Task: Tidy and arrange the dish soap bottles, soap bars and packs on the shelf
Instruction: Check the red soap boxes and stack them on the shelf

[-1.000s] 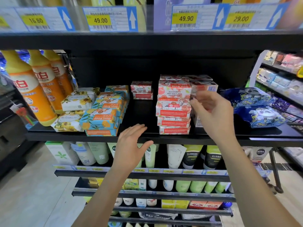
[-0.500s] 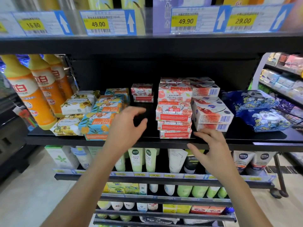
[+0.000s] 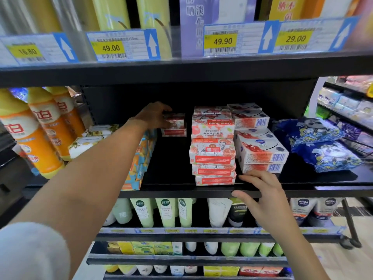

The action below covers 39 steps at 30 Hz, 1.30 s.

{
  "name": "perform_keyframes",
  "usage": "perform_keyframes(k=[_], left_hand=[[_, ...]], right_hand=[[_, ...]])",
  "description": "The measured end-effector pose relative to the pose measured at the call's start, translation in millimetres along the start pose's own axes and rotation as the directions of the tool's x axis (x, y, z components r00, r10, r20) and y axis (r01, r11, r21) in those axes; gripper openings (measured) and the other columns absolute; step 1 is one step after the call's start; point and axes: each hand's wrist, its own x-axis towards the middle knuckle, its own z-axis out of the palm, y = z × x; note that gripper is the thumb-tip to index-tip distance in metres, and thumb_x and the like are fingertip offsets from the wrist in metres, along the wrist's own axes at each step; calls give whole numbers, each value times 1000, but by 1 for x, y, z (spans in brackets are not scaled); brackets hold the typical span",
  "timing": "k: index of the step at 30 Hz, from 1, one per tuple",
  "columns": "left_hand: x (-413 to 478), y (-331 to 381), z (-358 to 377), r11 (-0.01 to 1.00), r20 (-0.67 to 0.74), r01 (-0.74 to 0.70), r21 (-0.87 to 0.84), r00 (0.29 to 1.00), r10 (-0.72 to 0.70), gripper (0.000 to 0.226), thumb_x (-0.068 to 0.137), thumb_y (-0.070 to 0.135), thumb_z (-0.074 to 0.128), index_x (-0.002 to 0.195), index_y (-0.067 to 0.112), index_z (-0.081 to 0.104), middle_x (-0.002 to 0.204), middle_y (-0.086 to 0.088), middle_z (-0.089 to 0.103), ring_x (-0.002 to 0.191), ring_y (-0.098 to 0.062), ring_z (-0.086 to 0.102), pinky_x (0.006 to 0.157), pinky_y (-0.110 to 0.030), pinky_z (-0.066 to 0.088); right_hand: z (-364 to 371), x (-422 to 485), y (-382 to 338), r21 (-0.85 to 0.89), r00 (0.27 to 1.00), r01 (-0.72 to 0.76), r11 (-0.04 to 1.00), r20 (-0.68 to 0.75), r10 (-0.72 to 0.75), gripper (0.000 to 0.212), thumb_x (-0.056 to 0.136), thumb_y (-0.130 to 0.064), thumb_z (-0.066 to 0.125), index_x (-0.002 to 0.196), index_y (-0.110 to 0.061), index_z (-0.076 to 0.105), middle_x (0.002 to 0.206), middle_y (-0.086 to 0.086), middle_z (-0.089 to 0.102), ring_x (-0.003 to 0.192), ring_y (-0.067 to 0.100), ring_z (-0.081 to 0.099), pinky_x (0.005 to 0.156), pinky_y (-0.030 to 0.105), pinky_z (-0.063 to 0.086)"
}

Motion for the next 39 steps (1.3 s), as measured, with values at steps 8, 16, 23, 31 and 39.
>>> perform_keyframes(k=[8,16,23,31,39], left_hand=[[36,-17,13,998,59,53,-37,997,-51,78,82,18,85,150,15,48,145,-7,57,130,-26,56,108,-30,42],[41,-19,22,1000,3,0,15,1000,0,63,77,21,89,133,6,64,130,-11,64,119,-29,61,98,-34,48],[23,-9,0,996,-69,16,-89,997,-23,62,72,23,93,126,7,68,121,-7,67,103,-16,59,84,-24,42],[-48,-2,-32,996,-121,16,-86,992,-26,68,71,34,93,131,16,66,126,-1,69,109,-16,63,95,-27,48],[-159,7,-37,994,-275,-14,-113,961,-18,77,65,40,94,133,18,65,129,3,67,117,-12,61,98,-27,46]], right_hand=[[2,0,1,14,999,29,999,-27,-29,55,83,-55,65,119,-16,74,115,-11,57,113,0,40,101,34,37],[4,0,4,17,999,31,999,-33,-30,53,82,-55,67,119,-17,74,117,-12,58,115,1,42,101,33,36],[1,0,1,17,999,30,999,-24,-30,52,82,-53,67,119,-16,74,117,-11,58,115,0,41,102,30,35],[-2,-1,-3,5,1000,2,1000,9,-2,54,83,-53,65,119,-15,74,118,-4,63,116,10,47,101,30,35],[-1,-3,-8,-24,1000,-17,1000,-1,17,54,84,-49,67,119,-9,74,120,4,66,117,21,49,102,34,36]])
